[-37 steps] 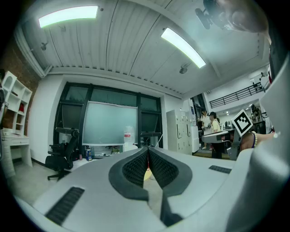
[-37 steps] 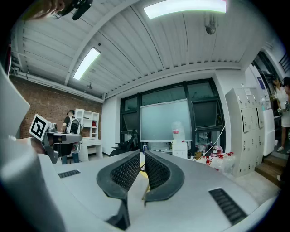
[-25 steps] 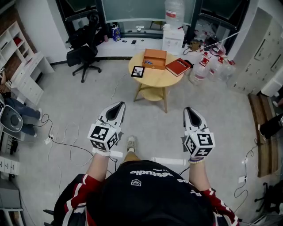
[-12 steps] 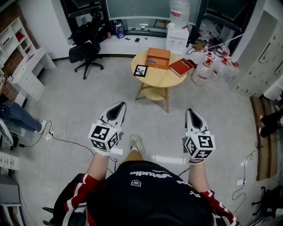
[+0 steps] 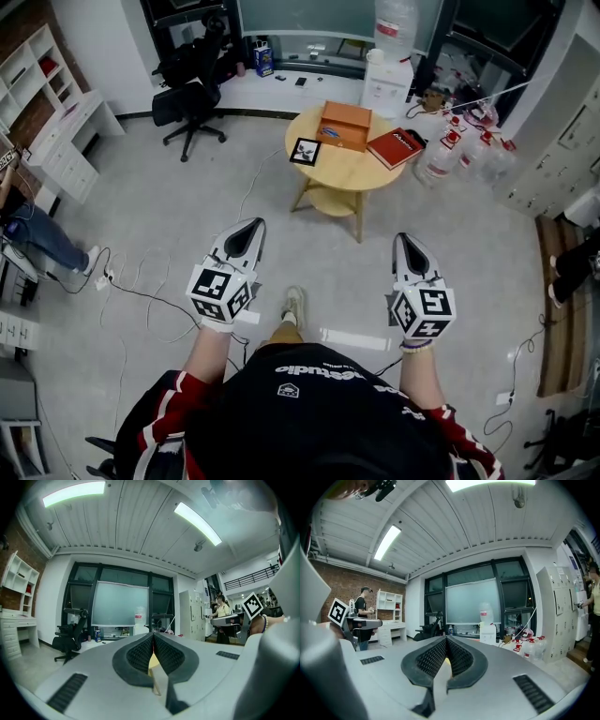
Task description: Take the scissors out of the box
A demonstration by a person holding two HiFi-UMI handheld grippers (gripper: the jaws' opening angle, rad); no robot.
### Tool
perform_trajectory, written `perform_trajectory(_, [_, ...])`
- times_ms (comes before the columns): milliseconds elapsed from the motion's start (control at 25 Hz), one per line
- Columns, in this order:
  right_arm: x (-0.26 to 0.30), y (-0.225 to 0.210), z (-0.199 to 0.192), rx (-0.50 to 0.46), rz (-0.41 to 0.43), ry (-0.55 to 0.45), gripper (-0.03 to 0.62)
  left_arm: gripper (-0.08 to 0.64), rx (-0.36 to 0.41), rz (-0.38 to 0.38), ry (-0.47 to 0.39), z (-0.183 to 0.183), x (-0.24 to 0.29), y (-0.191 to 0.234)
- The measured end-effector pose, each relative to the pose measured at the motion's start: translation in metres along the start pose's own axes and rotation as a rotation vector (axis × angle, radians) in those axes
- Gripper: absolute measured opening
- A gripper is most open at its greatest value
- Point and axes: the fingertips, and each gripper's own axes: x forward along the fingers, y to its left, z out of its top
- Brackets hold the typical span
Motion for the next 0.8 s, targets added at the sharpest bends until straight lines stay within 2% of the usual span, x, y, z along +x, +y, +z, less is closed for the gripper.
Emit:
perform_trajectory(240, [0.027, -0.013, 0.007, -0.016, -0.001, 0.008, 0.029, 0.018, -0.019, 0.005, 0.007, -0.007, 0.027, 0.017])
perform_trajectory(520, [0.068, -0.046, 0.022, -0.038, -0.032, 0.027, 0.029, 0.018, -0.036, -0.010, 0.006, -0.003, 0.084, 0.039])
perform_trajectory(800, [0.123, -0.074, 0.040, -0.036, -0.052, 0.026, 0.029, 0.018, -0.006, -0.038, -0.002, 0.011, 0.149, 0.062])
